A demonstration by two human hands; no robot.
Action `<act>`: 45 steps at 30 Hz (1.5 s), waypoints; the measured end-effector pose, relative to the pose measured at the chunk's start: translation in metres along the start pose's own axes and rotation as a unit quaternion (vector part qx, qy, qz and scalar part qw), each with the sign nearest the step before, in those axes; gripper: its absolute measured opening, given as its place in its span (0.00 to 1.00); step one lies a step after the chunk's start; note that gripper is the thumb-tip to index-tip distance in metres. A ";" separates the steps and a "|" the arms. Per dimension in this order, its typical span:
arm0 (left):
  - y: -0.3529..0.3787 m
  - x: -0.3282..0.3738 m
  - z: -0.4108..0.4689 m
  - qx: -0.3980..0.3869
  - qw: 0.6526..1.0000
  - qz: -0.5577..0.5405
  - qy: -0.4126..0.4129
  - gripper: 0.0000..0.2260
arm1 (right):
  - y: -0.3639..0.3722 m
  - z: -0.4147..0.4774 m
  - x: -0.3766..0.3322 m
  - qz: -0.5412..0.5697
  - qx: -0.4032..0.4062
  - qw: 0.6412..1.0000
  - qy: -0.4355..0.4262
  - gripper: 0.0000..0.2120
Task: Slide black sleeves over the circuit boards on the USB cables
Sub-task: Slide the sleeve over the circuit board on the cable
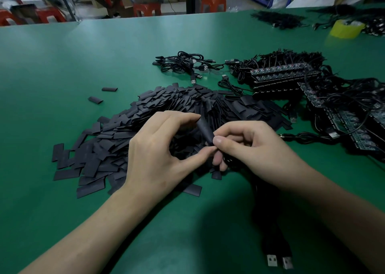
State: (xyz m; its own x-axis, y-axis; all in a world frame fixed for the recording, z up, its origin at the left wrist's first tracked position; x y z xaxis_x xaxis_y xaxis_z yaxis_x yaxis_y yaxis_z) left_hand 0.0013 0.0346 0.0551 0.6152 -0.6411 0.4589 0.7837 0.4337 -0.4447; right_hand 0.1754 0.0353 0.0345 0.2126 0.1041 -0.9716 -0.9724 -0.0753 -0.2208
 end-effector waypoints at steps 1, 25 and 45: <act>0.000 0.001 0.000 0.005 1.000 -0.017 -0.003 0.21 | 0.001 0.000 0.000 0.035 -0.008 0.999 0.010 0.08; -0.005 0.004 0.002 0.008 0.995 -0.096 -0.032 0.22 | -0.014 -0.004 -0.020 -0.120 0.076 0.965 -0.221 0.06; 0.004 0.003 0.000 -0.068 0.995 -0.065 0.017 0.23 | -0.004 -0.019 -0.038 -0.377 0.084 0.802 -0.456 0.04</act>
State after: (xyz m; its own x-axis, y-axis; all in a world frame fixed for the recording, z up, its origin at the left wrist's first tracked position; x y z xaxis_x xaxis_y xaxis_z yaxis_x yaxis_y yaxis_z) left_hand 0.0063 0.0346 0.0545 0.5045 -0.7076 0.4947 0.8361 0.2573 -0.4845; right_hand 0.1729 0.0127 0.0704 0.6625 0.7443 -0.0840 -0.6158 0.4774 -0.6267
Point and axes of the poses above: each hand's wrist, its own z-axis towards the middle knuckle, its own y-axis out of the palm, x = y × z, the point moved 6 cm from there along z, towards the middle knuckle, and after that the axes turned 10 degrees about x, right-handed, at the moved point
